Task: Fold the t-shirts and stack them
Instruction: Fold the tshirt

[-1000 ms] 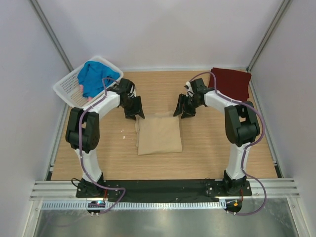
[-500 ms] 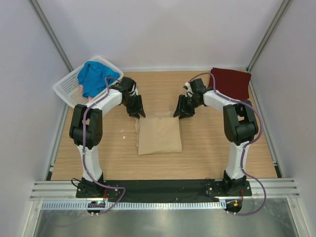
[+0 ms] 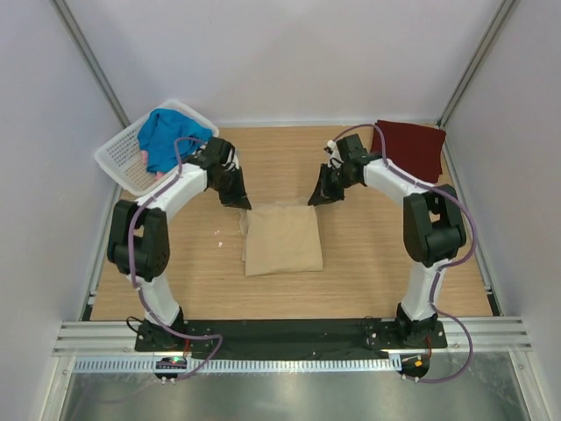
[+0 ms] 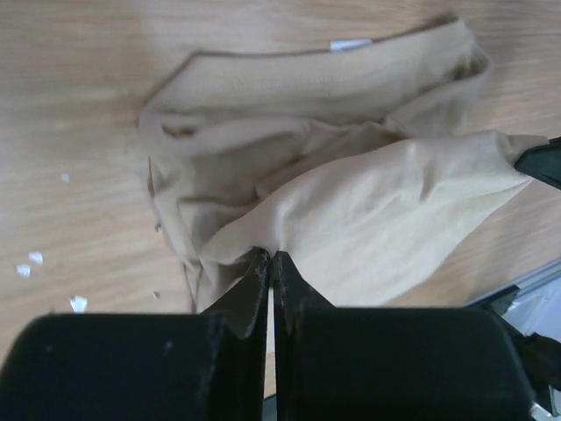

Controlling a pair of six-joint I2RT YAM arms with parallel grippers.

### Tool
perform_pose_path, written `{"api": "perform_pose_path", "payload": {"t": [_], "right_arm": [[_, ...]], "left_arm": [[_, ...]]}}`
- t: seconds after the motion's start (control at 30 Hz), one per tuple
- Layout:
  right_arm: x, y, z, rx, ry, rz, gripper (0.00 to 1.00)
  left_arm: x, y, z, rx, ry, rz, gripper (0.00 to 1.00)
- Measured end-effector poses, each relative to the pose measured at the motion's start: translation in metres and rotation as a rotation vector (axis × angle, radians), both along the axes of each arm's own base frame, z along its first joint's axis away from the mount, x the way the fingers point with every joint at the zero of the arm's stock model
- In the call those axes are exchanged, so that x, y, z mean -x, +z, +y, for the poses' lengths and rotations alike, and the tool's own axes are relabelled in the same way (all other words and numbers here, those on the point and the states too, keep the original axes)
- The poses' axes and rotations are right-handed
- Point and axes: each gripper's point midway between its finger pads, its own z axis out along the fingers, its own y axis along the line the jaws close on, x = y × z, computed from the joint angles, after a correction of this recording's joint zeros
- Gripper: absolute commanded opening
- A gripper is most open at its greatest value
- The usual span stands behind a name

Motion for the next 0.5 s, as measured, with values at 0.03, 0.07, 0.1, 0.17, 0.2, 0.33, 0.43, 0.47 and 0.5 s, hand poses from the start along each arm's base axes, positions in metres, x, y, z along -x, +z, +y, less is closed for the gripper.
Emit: {"api": "perform_pose_path", "payload": {"t": [0.03, 0.07, 0.1, 0.17, 0.2, 0.33, 0.43, 0.47, 0.5], "right_arm": [[0.002, 0.007, 0.002, -0.003, 0.006, -0.013, 0.01], [0.005, 0.02, 0.006, -0.013, 0.013, -0.039, 0.01], [0.009, 0.034, 0.009, -0.024, 0.02, -0.066, 0.01], [0.017, 0.058, 0.014, -0.048, 0.032, -0.113, 0.01], [0.022, 0.069, 0.017, -0.059, 0.038, -0.134, 0.01], [0.041, 0.093, 0.023, -0.086, 0.057, -0.172, 0.01], [0.046, 0.097, 0.023, -0.09, 0.055, -0.168, 0.01], [0.046, 0.097, 0.023, -0.09, 0.054, -0.168, 0.01], [0.046, 0.096, 0.023, -0.088, 0.054, -0.164, 0.01]], "left_arm": [[0.007, 0.009, 0.002, 0.007, 0.007, -0.009, 0.0], [0.014, 0.018, 0.003, 0.016, 0.012, -0.027, 0.0], [0.019, 0.027, 0.005, 0.023, 0.014, -0.042, 0.0], [0.032, 0.047, 0.006, 0.046, 0.025, -0.082, 0.0], [0.037, 0.056, 0.006, 0.058, 0.027, -0.102, 0.0], [0.057, 0.076, 0.006, 0.092, 0.037, -0.142, 0.0], [0.067, 0.077, 0.007, 0.099, 0.049, -0.131, 0.0], [0.068, 0.078, 0.007, 0.099, 0.053, -0.129, 0.0], [0.069, 0.078, 0.008, 0.099, 0.06, -0.124, 0.0]]}}
